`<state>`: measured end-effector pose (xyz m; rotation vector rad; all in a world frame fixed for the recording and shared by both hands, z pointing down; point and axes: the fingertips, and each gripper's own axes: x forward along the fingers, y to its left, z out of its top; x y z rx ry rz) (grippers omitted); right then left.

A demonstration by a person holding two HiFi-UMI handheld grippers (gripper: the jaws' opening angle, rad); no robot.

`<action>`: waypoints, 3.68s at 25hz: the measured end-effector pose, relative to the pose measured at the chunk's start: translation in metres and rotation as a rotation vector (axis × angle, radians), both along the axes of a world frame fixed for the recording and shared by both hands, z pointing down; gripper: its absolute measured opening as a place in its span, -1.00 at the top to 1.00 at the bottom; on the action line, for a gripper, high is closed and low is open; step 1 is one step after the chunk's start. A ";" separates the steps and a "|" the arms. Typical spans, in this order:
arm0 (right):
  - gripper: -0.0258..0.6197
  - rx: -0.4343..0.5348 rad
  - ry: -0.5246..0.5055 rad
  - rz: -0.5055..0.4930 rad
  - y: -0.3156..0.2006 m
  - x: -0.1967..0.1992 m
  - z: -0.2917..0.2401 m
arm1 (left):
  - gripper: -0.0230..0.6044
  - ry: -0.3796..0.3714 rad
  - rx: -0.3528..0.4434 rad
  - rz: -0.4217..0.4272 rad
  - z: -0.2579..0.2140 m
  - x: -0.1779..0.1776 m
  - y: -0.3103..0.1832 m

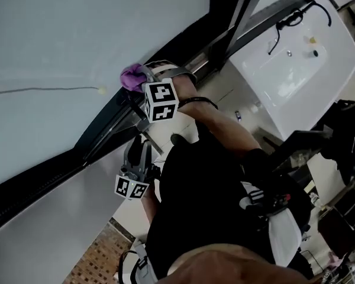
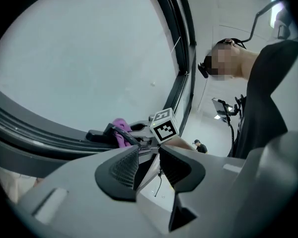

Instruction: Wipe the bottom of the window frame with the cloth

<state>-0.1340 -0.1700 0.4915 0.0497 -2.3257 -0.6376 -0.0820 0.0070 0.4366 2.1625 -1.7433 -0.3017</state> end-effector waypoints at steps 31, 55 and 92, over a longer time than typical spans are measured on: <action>0.66 0.045 0.111 0.081 -0.011 0.011 -0.013 | 0.50 -0.053 0.160 0.183 -0.042 0.001 -0.050; 0.66 0.024 0.329 0.750 -0.197 0.238 0.007 | 0.50 -0.062 0.287 0.150 -0.080 0.009 -0.042; 0.65 -0.582 -1.177 0.255 0.179 0.274 -0.188 | 0.44 -0.137 0.460 0.195 -0.125 0.020 0.079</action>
